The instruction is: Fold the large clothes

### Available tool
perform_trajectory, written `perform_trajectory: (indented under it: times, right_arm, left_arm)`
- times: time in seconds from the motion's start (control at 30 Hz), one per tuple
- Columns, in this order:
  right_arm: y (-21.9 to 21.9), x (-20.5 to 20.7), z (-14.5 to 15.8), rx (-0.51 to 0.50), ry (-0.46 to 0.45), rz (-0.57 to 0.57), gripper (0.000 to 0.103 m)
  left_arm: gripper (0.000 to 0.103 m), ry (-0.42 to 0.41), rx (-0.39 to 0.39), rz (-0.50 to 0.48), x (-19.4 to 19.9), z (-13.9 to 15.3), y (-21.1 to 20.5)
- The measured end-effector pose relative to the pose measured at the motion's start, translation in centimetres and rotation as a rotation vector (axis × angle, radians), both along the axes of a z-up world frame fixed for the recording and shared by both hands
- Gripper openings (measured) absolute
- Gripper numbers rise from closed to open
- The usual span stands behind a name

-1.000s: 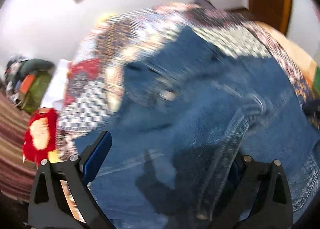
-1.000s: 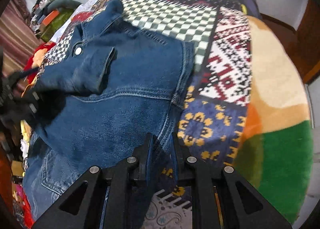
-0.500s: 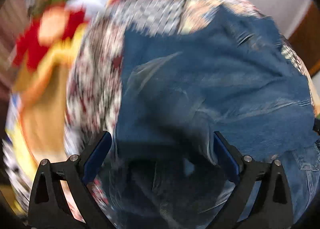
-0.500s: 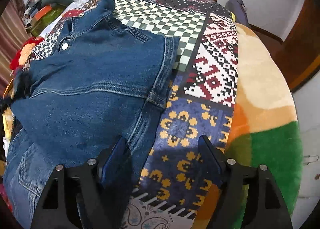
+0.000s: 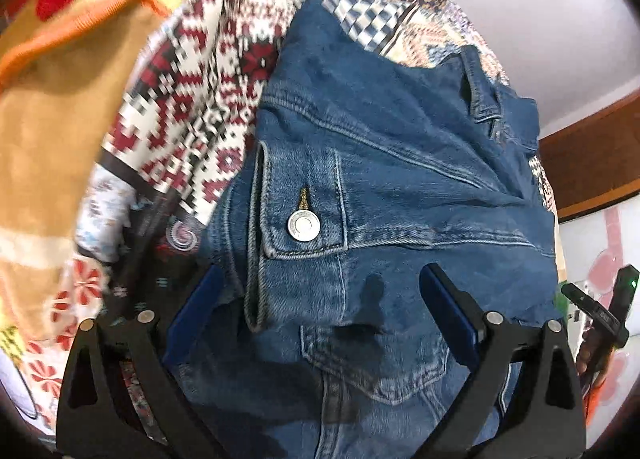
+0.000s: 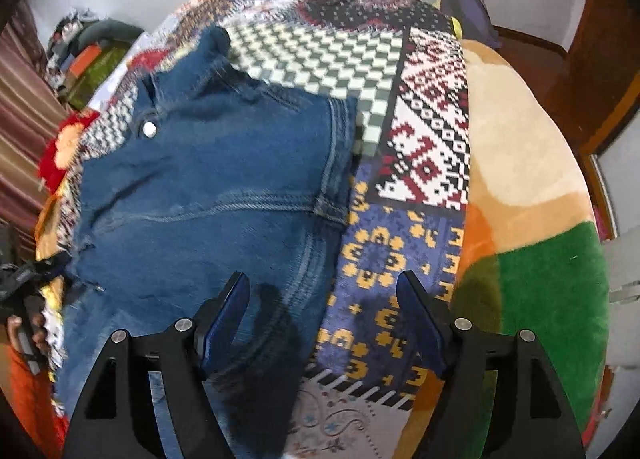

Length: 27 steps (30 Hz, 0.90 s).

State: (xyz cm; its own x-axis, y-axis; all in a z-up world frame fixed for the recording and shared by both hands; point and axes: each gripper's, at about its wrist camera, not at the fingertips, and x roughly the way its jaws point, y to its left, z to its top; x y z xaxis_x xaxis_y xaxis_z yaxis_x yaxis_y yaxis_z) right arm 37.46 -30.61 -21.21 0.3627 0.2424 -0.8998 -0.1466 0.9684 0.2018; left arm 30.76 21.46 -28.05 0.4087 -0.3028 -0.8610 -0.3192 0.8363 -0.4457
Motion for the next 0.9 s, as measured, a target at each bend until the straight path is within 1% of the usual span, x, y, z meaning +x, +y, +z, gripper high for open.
perform_trajectory:
  times: [0.07,0.1,0.13,0.17,0.2,0.23,0.27,0.3,0.33,0.37,0.43,0.53,0.63,0.73,0.8,0.9]
  right_arm:
    - [0.3,-0.1,0.5,0.018,-0.009,0.001,0.074]
    - [0.5,-0.1,0.7,0.029,-0.011,0.004,0.074]
    - [0.7,0.0,0.7,0.037,-0.009,0.007,0.074]
    - [0.9,0.0,0.7,0.039,-0.006,0.012,0.074]
    - [1.0,0.0,0.6,0.037,-0.005,0.014,0.074]
    - [1.2,0.1,0.5,0.030,-0.003,0.018,0.074]
    - [1.4,0.1,0.4,0.025,-0.001,0.019,0.074]
    - [1.6,0.2,0.2,0.021,0.001,0.021,0.074]
    - [1.6,0.3,0.1,0.021,0.003,0.022,0.074]
    - [1.6,0.4,0.0,0.023,0.007,0.023,0.074]
    - [1.6,0.7,-0.1,0.025,0.009,0.023,0.074]
    - [1.6,1.2,0.3,0.028,-0.004,0.024,0.074]
    - [1.7,1.7,1.3,0.036,-0.031,0.025,0.074]
    - [2.1,2.3,1.4,0.045,-0.033,0.028,0.074]
    - [2.4,2.6,0.8,0.045,-0.012,0.034,0.074]
    - [3.2,3.0,-1.2,0.028,0.042,0.047,0.074]
  left_arm:
    - [0.100,0.022,0.005,0.008,0.5,-1.0,-0.3]
    - [0.099,0.024,0.020,0.013,0.6,-1.1,-0.4]
    - [0.098,0.022,0.059,0.013,0.8,-1.0,-0.8]
    - [0.085,0.024,0.112,0.012,1.0,-1.0,-1.1]
    - [0.071,0.035,0.204,-0.002,1.4,-0.8,-1.9]
    - [0.065,0.031,0.266,-0.031,1.7,-0.5,-2.8]
    - [0.049,0.011,0.292,-0.057,1.6,-0.1,-3.4]
    - [0.043,-0.003,0.350,-0.083,1.6,0.5,-4.4]
    - [0.042,-0.014,0.422,-0.105,1.7,1.1,-5.2]
    - [0.039,-0.036,0.477,-0.129,1.6,1.7,-6.0]
    - [0.038,-0.075,0.542,-0.152,1.8,3.1,-7.0]
    - [0.036,-0.141,0.566,-0.143,1.8,5.6,-6.9]
    - [0.036,-0.244,0.542,-0.119,1.9,9.3,-5.9]
    - [0.036,-0.303,0.538,-0.104,1.9,11.5,-5.2]
    - [0.036,-0.300,0.555,-0.111,2.7,11.3,-5.0]
    - [0.037,-0.214,0.519,-0.126,3.7,8.3,-4.3]
